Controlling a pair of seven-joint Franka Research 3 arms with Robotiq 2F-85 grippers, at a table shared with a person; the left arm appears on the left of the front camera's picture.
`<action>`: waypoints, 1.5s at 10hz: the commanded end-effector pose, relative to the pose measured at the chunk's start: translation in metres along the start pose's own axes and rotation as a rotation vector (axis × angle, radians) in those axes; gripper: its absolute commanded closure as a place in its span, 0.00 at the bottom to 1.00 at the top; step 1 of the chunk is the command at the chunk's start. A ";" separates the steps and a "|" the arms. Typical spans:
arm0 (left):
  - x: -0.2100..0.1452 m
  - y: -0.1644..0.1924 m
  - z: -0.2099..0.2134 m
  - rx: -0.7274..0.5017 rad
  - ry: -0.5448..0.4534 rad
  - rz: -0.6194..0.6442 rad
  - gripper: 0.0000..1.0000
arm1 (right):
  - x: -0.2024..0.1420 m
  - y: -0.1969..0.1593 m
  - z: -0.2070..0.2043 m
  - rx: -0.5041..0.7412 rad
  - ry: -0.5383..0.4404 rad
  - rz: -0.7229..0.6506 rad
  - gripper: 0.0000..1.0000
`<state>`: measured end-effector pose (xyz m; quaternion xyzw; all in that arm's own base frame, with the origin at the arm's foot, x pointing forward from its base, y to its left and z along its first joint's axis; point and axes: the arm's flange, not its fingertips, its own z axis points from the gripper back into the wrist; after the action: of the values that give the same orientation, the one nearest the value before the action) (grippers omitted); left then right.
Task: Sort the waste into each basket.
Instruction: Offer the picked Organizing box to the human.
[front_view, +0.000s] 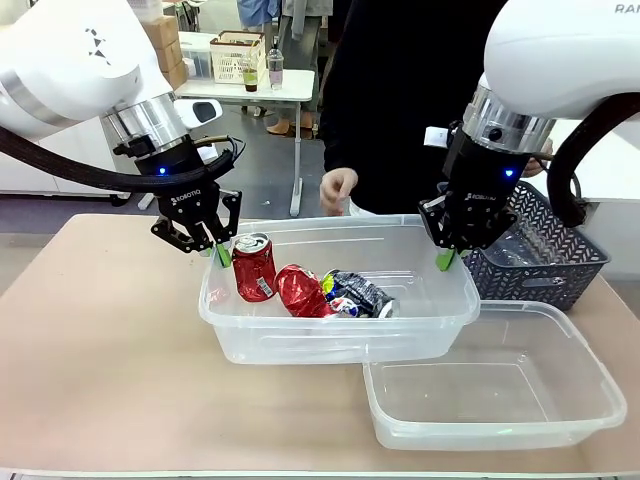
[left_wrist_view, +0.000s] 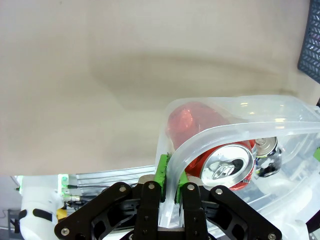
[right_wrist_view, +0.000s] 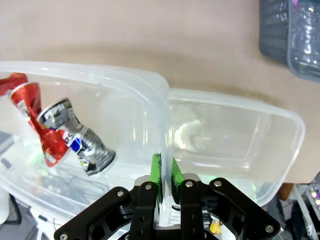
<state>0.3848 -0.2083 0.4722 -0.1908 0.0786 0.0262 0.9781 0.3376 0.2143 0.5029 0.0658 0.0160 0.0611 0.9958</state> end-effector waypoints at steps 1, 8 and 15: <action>0.002 -0.001 0.003 -0.013 -0.015 0.005 0.93 | -0.004 0.003 0.002 0.002 0.006 0.011 0.93; 0.017 -0.010 0.010 0.014 -0.027 -0.038 0.93 | 0.022 0.007 0.004 -0.016 -0.003 -0.006 0.93; 0.145 -0.063 0.032 -0.011 -0.061 0.016 0.93 | 0.171 0.045 0.008 0.016 0.097 0.073 0.93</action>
<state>0.5403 -0.2132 0.4874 -0.1579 0.0471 0.0110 0.9863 0.4936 0.2406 0.4998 0.0263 0.0531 0.0835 0.9947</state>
